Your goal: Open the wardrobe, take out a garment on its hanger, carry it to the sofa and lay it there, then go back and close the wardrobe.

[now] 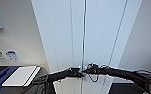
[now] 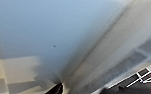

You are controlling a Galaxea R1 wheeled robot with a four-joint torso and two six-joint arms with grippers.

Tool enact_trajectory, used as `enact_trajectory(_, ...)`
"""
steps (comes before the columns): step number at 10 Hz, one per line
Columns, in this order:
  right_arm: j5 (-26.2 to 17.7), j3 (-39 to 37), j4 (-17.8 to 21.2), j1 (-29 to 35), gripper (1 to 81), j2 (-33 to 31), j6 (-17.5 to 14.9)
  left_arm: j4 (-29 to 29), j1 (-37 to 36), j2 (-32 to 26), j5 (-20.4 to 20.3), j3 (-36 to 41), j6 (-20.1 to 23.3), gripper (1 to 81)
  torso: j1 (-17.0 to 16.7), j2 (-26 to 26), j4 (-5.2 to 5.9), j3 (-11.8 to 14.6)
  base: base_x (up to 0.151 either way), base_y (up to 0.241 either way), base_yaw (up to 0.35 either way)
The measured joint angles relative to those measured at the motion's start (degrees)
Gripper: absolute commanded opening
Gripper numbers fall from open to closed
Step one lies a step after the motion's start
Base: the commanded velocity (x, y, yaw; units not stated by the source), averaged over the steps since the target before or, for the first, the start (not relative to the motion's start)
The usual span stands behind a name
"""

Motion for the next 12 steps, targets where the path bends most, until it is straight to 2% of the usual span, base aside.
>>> enact_trajectory(2,1.73,3.62,-0.41,-0.85,81.1,-1.90,-0.16,1.16,0.10,-1.40,-0.30,3.72,0.00,81.1,0.00,0.00,0.00,0.00,0.000,0.000,0.000)
enact_trajectory(7,6.01,10.97,-0.52,-3.11,81.1,-6.40,-0.63,3.69,1.12,-9.07,-0.80,19.05,-0.15,81.1,0.13,0.07,0.00,-0.02,0.000,0.000,0.000)
enact_trajectory(12,6.47,23.34,-0.87,-5.68,81.1,-14.12,-1.29,4.71,4.46,-23.43,-1.24,41.51,0.02,81.1,0.24,0.13,0.02,-0.05,0.000,0.000,0.000)
